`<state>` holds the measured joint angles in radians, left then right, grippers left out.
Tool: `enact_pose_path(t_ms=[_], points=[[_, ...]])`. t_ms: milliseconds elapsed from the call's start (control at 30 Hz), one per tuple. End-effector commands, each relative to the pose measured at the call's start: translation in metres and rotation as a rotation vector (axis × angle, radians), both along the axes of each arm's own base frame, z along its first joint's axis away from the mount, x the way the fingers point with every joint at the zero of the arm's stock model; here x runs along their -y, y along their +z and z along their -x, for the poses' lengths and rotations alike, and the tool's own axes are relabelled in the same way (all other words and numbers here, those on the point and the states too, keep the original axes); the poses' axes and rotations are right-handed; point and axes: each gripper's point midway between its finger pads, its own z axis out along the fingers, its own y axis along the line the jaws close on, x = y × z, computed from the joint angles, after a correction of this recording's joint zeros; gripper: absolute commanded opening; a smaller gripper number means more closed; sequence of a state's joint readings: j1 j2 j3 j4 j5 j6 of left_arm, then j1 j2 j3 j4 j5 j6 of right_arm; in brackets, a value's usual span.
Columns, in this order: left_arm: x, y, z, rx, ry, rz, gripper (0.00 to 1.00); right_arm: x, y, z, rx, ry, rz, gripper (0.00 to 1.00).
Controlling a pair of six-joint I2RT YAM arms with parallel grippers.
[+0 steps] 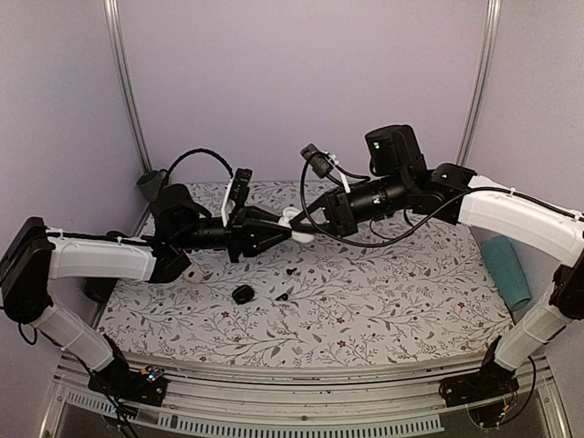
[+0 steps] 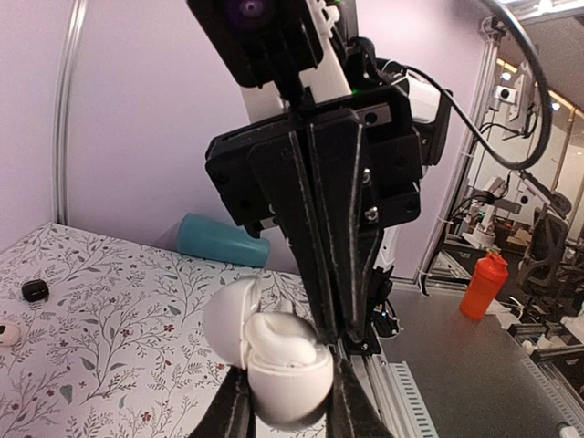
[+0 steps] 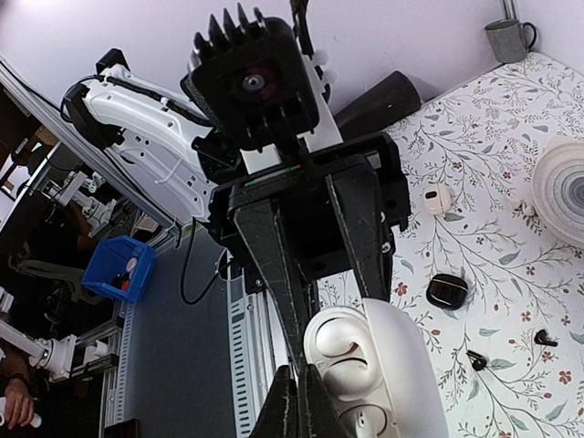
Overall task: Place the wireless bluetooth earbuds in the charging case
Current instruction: Pick up the left earbud from the left side groove of the charging case.
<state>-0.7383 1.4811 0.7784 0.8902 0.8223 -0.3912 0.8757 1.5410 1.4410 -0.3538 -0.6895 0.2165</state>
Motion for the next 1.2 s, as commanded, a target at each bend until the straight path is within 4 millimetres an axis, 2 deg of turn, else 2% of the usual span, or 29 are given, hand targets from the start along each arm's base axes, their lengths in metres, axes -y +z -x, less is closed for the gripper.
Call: enact_pose_path(t_ms=[0, 133, 367, 433, 533, 633, 867, 1000, 1167], points=[[-0.002, 0.025, 0.006, 0.121, -0.006, 0.044, 0.00, 0.001, -0.011, -0.007, -0.017, -0.023, 0.051, 0.03], [0.003, 0.019, 0.008, 0.235, 0.029, -0.018, 0.00, -0.002, -0.019, -0.007, -0.043, -0.014, 0.090, 0.04], [0.006, 0.013, 0.005, 0.305, 0.071, -0.077, 0.00, -0.004, -0.027, -0.012, -0.079, -0.038, 0.123, 0.07], [0.005, 0.012, 0.004, 0.299, 0.076, -0.084, 0.00, -0.002, -0.022, -0.012, -0.069, -0.043, 0.111, 0.07], [0.005, 0.007, -0.002, 0.268, 0.090, -0.093, 0.00, 0.001, -0.004, -0.007, -0.035, -0.031, 0.062, 0.08], [0.003, 0.002, -0.005, 0.221, 0.080, -0.082, 0.00, 0.005, 0.012, -0.001, 0.007, -0.011, 0.018, 0.14], [0.002, 0.006, -0.007, 0.167, 0.066, -0.063, 0.00, 0.006, 0.015, 0.007, -0.023, 0.026, -0.007, 0.20], [0.001, 0.010, -0.007, 0.138, 0.058, -0.045, 0.00, 0.012, 0.023, 0.000, -0.035, -0.009, -0.033, 0.28], [0.000, 0.011, -0.004, 0.132, 0.045, -0.037, 0.00, 0.019, 0.025, -0.013, -0.085, -0.065, -0.045, 0.28]])
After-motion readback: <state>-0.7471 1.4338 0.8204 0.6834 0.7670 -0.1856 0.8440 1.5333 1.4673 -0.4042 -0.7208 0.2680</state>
